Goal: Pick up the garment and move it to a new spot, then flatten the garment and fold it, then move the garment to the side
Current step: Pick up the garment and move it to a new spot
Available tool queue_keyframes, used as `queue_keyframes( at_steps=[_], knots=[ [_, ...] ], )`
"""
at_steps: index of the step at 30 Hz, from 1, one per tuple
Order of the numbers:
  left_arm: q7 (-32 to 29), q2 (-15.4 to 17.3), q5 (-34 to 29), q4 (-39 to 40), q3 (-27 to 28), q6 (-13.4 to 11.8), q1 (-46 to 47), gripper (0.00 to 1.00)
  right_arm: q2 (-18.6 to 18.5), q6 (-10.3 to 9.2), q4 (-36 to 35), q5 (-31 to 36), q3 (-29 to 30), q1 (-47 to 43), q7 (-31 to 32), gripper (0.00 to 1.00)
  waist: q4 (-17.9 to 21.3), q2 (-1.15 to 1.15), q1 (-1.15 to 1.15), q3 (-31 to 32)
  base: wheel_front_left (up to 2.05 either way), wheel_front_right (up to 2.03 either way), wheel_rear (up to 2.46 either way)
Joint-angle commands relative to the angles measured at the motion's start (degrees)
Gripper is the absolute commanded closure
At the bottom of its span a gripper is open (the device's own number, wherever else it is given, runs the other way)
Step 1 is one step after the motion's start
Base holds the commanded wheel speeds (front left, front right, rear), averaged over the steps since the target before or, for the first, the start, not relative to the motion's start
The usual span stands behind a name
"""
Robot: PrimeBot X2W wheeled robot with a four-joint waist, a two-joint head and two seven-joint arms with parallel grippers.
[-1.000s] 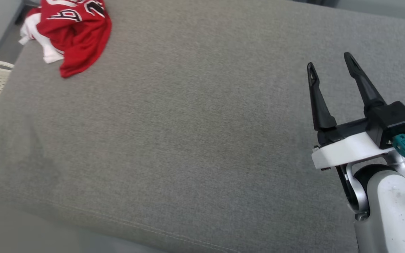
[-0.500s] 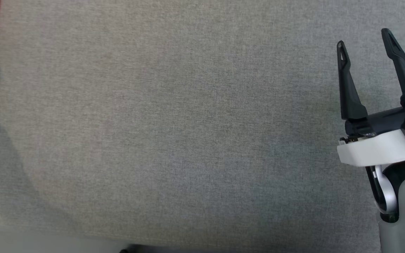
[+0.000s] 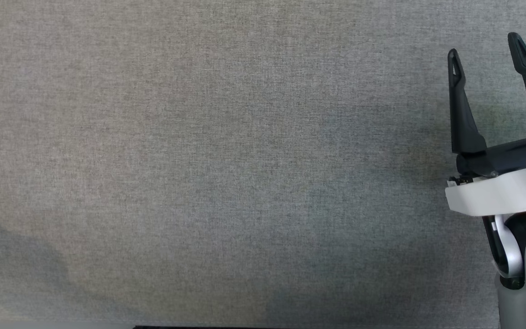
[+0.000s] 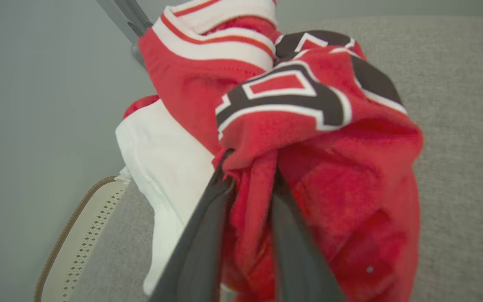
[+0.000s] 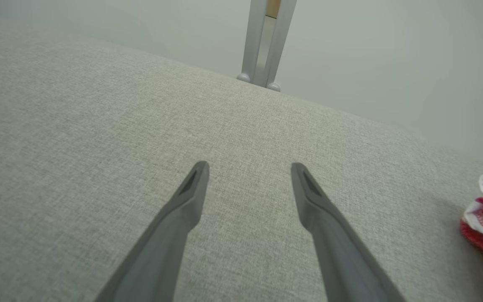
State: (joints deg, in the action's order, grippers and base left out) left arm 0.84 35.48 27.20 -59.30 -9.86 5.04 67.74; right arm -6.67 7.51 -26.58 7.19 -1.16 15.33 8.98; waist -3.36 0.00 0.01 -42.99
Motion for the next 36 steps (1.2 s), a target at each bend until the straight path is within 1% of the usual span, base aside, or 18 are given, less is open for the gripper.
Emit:
queue_keyframes(
  at_steps=[1, 7, 11, 16, 18, 24, 25, 28, 31, 34, 36],
  knots=[
    [1.2, 0.6, -0.6, -0.9, -0.2, 0.0, 1.3, 1.0, 0.1, -0.04, 0.3, 0.1, -0.1, 0.5, -0.6, 0.0, 0.2, 0.0, -0.01, 0.2, 0.0, 0.0, 0.0],
    [4.6, 1.6, -1.3, -4.4, -1.3, 0.8, 3.7, 1.0, 1.2, -0.04, 3.0, -0.5, -0.2, 0.9, -2.4, 0.0, 0.7, 0.0, -0.01, 2.6, 0.0, 0.0, 0.0],
    [7.0, 2.4, -1.4, -4.8, -2.2, 1.5, 4.9, 1.0, 2.1, -0.04, 6.2, -1.2, 0.0, 1.1, -4.6, 0.0, 1.5, 0.0, -0.01, 6.2, 0.0, 0.0, 0.0],
    [8.5, 1.3, -1.5, -2.5, -5.1, 2.4, 6.4, 1.0, 3.2, -0.04, 12.0, -2.5, 1.1, 0.1, -7.7, 0.0, 2.9, 0.0, -0.01, 12.6, 0.0, 0.0, 0.0],
    [8.6, 0.2, -1.7, -0.5, -7.0, 2.4, 7.0, 1.0, 3.4, -0.04, 14.5, -3.0, 1.8, -0.7, -9.0, 0.0, 3.4, 0.0, -0.01, 15.9, 0.0, 0.0, 0.0],
    [6.7, -4.6, 0.4, 7.8, -12.7, 2.5, 7.6, 1.0, 3.8, -0.04, 20.5, -5.5, 4.2, -3.4, -12.0, 0.0, 4.7, 0.0, -0.01, 25.5, 0.0, 0.0, 0.0],
    [6.4, -5.9, 0.9, 9.5, -13.6, 2.5, 7.3, 1.0, 3.7, -0.04, 21.6, -6.0, 4.7, -4.1, -12.5, 0.0, 4.8, 0.0, -0.01, 27.2, 0.0, 0.0, 0.0],
    [4.7, -9.7, 3.0, 14.0, -15.5, 2.5, 5.9, 1.0, 3.7, -0.04, 24.0, -7.4, 6.1, -5.7, -13.5, 0.0, 5.0, 0.0, -0.01, 31.2, 0.0, 0.0, 0.0],
    [2.7, -14.2, 5.5, 17.9, -16.1, 2.4, 4.0, 1.0, 3.8, -0.04, 26.2, -9.0, 6.9, -7.0, -14.8, 0.0, 5.5, 0.0, -0.01, 34.6, 0.0, 0.0, 0.0],
    [1.7, -18.9, 8.1, 21.7, -16.3, 1.7, 0.9, 1.0, 3.7, -0.04, 27.9, -10.1, 7.3, -8.3, -15.8, 0.0, 6.0, 0.0, -0.01, 36.3, 0.0, 0.0, 0.0],
    [2.3, -22.1, 10.3, 24.1, -16.3, 0.7, -3.0, 1.0, 3.7, -0.04, 29.1, -10.9, 7.3, -9.2, -16.5, 0.0, 6.4, 0.0, -0.01, 37.1, 0.0, 0.0, 0.0]
  ],
)
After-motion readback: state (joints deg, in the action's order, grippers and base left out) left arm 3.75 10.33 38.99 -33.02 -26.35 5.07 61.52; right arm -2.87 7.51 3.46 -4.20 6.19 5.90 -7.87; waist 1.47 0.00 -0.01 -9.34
